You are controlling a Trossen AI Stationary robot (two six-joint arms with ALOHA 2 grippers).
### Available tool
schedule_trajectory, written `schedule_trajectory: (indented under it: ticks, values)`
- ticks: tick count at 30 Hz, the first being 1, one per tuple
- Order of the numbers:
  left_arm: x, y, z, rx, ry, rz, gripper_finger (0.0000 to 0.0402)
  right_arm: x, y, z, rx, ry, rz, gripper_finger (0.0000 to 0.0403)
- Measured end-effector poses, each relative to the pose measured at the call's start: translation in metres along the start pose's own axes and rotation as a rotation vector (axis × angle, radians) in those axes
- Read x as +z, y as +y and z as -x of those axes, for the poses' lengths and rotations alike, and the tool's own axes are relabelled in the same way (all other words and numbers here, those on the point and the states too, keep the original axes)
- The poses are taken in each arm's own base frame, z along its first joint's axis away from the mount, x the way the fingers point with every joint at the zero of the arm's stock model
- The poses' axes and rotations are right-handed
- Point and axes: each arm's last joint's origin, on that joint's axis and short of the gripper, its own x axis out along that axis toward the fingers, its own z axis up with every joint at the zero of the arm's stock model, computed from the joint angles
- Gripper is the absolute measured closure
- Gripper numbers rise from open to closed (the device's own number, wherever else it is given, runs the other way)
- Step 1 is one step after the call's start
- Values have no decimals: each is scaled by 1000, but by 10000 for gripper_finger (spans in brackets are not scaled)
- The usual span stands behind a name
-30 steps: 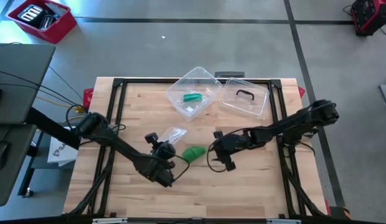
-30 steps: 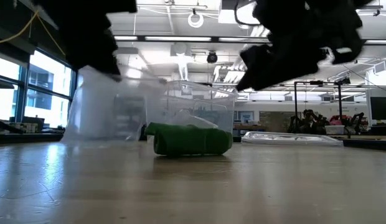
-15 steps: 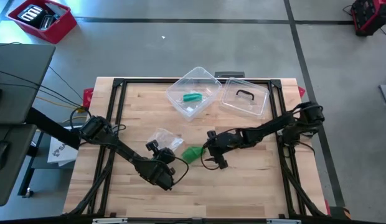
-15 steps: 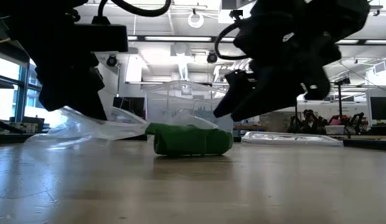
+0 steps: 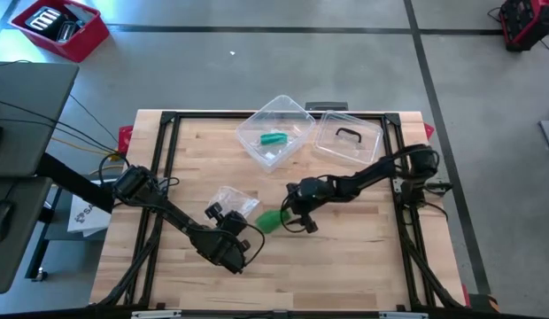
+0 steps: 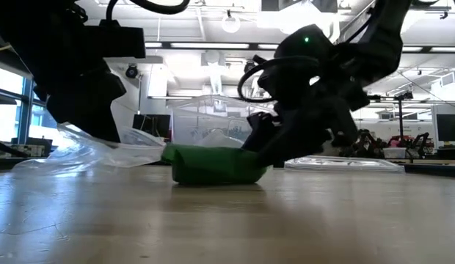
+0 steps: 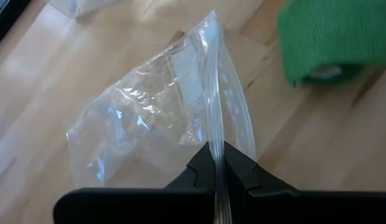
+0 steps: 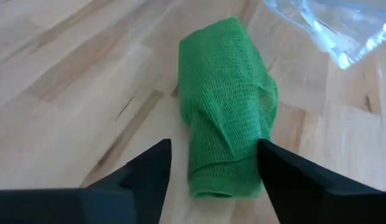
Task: Roll bandage
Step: Put the green bandage into the transparent zip bag
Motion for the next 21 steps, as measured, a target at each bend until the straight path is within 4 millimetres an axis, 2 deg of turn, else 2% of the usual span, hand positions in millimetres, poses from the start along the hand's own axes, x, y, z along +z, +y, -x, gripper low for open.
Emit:
schedule_trajectory:
  ticks: [4,10,14,19,21]
  values:
    - [0,0,0,-1,0,45,401,-3,1,-7,-3,-30,-32,239]
    - [-1,0,3,-7,-3,119,401,-2,2,-8,-11,-42,-54,376]
    - [-2,-3,4,-29,-19,167,401,5,3,2,-44,-55,-103,377]
    - [-4,-14,0,-133,-50,201,401,29,8,24,-77,-144,-54,386]
    - [-2,-17,-1,-166,-68,209,401,37,12,27,-41,-177,-13,386]
